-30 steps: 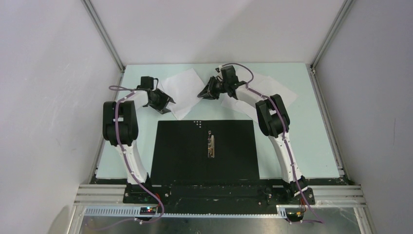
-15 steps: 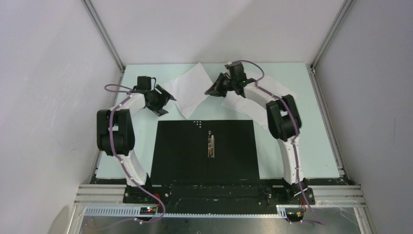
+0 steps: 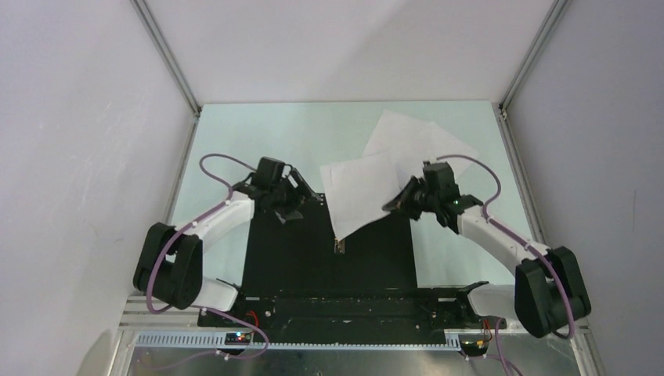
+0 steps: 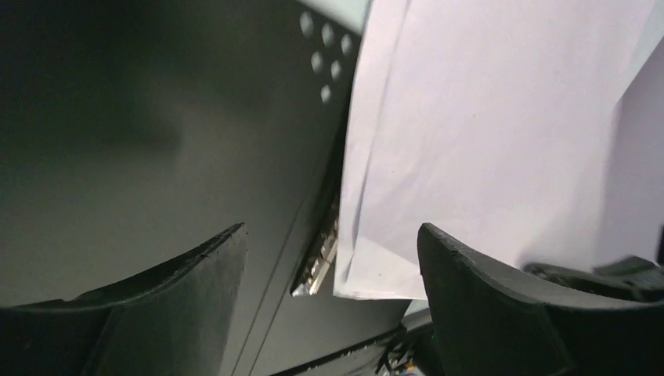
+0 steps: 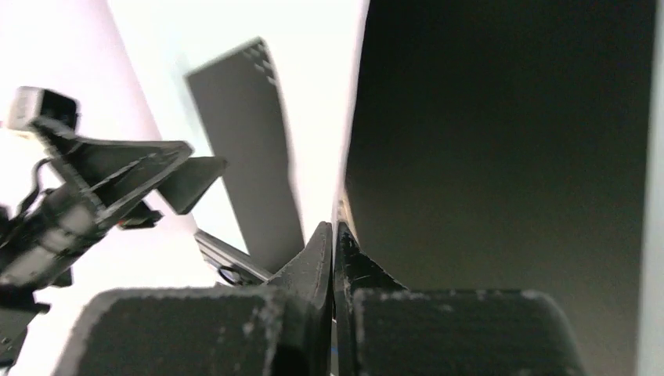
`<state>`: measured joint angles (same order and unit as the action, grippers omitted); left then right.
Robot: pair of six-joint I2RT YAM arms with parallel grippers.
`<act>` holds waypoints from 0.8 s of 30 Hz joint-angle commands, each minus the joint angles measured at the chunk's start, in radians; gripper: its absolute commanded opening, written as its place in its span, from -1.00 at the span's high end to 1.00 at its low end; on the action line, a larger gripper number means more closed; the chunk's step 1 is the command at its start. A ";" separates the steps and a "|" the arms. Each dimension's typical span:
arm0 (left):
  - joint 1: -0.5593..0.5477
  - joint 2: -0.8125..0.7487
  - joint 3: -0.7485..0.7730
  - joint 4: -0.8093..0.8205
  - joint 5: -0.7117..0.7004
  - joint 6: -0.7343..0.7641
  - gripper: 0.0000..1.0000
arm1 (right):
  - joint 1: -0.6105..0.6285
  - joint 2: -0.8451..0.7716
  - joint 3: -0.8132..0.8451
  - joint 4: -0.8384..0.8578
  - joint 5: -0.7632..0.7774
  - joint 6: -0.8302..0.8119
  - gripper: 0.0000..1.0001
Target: Put the files into the folder
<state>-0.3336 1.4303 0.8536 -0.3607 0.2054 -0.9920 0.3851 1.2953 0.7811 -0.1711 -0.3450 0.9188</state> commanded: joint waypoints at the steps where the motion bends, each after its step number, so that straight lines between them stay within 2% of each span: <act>1: -0.093 -0.049 -0.089 0.127 -0.021 -0.141 -0.69 | 0.025 -0.111 -0.122 -0.062 0.037 0.050 1.00; 6: -0.173 0.002 -0.185 0.276 0.024 -0.258 -0.69 | 0.064 -0.194 -0.218 -0.060 0.027 0.108 1.00; 10: -0.187 -0.012 -0.233 0.302 -0.005 -0.295 -0.70 | 0.067 -0.204 -0.239 -0.044 0.009 0.148 1.00; 18: -0.200 0.043 -0.238 0.406 0.038 -0.351 -0.69 | 0.097 -0.164 -0.240 0.007 -0.078 0.190 1.00; 24: -0.202 0.073 -0.232 0.441 0.061 -0.365 -0.50 | 0.098 -0.156 -0.241 -0.016 -0.087 0.155 1.00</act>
<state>-0.5274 1.4956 0.6128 0.0212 0.2432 -1.3285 0.4816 1.1316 0.5385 -0.1989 -0.4084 1.0912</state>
